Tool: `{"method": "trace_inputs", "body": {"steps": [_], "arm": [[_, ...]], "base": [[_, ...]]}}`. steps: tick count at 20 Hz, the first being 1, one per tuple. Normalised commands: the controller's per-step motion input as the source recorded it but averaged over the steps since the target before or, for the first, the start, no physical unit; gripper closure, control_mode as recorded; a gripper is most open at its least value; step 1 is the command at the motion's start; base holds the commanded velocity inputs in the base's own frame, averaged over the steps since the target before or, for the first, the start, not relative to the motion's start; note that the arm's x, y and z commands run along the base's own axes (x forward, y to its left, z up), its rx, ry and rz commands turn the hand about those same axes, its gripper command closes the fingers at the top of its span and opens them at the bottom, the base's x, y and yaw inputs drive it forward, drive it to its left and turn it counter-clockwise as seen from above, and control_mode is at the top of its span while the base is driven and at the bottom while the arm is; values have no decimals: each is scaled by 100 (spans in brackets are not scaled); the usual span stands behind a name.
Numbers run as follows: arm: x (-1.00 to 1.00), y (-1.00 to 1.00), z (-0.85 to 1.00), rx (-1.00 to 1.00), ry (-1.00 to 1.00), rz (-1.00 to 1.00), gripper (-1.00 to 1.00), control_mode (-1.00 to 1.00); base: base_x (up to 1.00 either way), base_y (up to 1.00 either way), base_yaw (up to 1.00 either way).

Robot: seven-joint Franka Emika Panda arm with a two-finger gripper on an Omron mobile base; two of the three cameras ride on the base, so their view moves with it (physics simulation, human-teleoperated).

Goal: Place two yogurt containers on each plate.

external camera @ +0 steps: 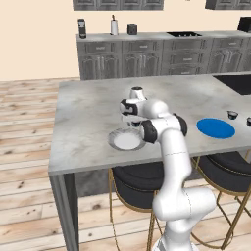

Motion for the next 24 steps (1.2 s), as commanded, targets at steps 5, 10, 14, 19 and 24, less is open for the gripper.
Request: {"method": "trace_inputs", "body": {"steps": [5,10,14,19,24], "arm": [[22,0,-12,0,0,0,100,-100],[-2,0,-14,0,0,0,100,-100],[-93,-19,26,12,-20,-1,100,-100],[-100,-10,2,19,-12,0,100,-100],[-100,0,48,7,-16,0,100,-100]], "base": [[0,0,0],[0,0,0],[0,0,0],[0,0,0],[0,0,0]]}}
